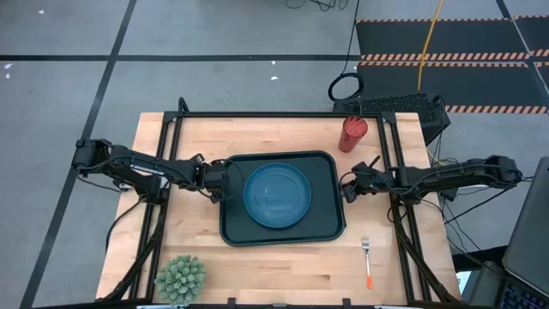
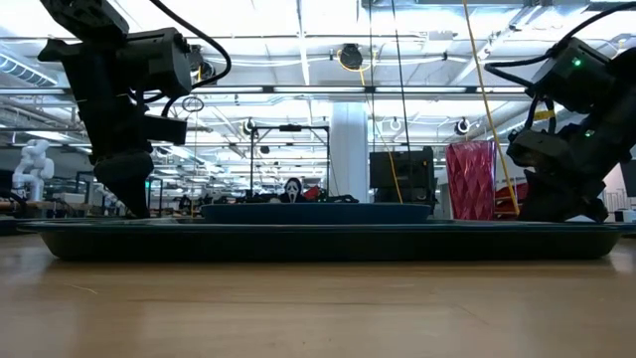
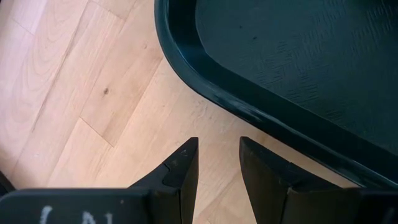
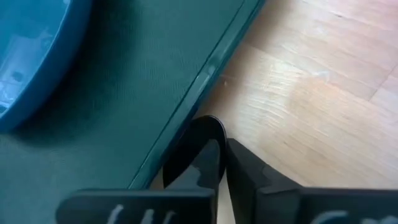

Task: Pick and place plate/cup/fork/spoon on tray
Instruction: Put the black spoon to the left of the blue plate on the black tray

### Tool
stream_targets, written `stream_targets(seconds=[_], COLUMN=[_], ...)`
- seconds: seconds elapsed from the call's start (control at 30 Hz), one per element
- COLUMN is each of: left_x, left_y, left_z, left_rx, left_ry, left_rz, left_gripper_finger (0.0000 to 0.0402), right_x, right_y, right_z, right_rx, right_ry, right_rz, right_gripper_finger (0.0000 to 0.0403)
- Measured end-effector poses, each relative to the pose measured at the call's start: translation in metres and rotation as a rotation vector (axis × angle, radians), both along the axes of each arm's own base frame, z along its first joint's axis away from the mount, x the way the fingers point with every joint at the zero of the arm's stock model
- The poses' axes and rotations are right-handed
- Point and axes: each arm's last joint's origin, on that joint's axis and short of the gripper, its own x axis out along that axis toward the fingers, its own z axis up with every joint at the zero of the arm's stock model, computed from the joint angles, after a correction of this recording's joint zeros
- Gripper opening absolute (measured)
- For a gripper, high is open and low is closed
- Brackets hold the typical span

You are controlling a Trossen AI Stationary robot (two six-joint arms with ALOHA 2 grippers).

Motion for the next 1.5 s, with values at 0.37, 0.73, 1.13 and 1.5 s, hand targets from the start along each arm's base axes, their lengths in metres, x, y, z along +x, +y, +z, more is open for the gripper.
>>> stream_targets(seconds=[0.37,0.73,1.13,1.5], left_x=[0.000,0.000,0.006,0.001], left_y=[0.000,0.000,0.000,0.000], left_z=[0.000,0.000,0.001,0.000], left_rx=[-0.002,-0.003,0.011,-0.022], left_ry=[-0.005,-0.006,-0.052,-0.012], left_rz=[0.013,0.016,-0.038,-0.010], left_gripper_finger=[0.0120,0.0120,0.0120,0.0120], right_x=[-0.007,0.009,0.036,0.041], right_y=[0.001,-0.001,0.006,0.016], right_z=[0.014,0.057,0.094,0.099], right_rx=[0.019,-0.061,-0.124,-0.120], right_ry=[0.189,0.156,-0.122,-0.199], right_rz=[-0.011,0.025,0.125,0.176], right_gripper_finger=[0.0001,0.0001,0.0001,0.0000])
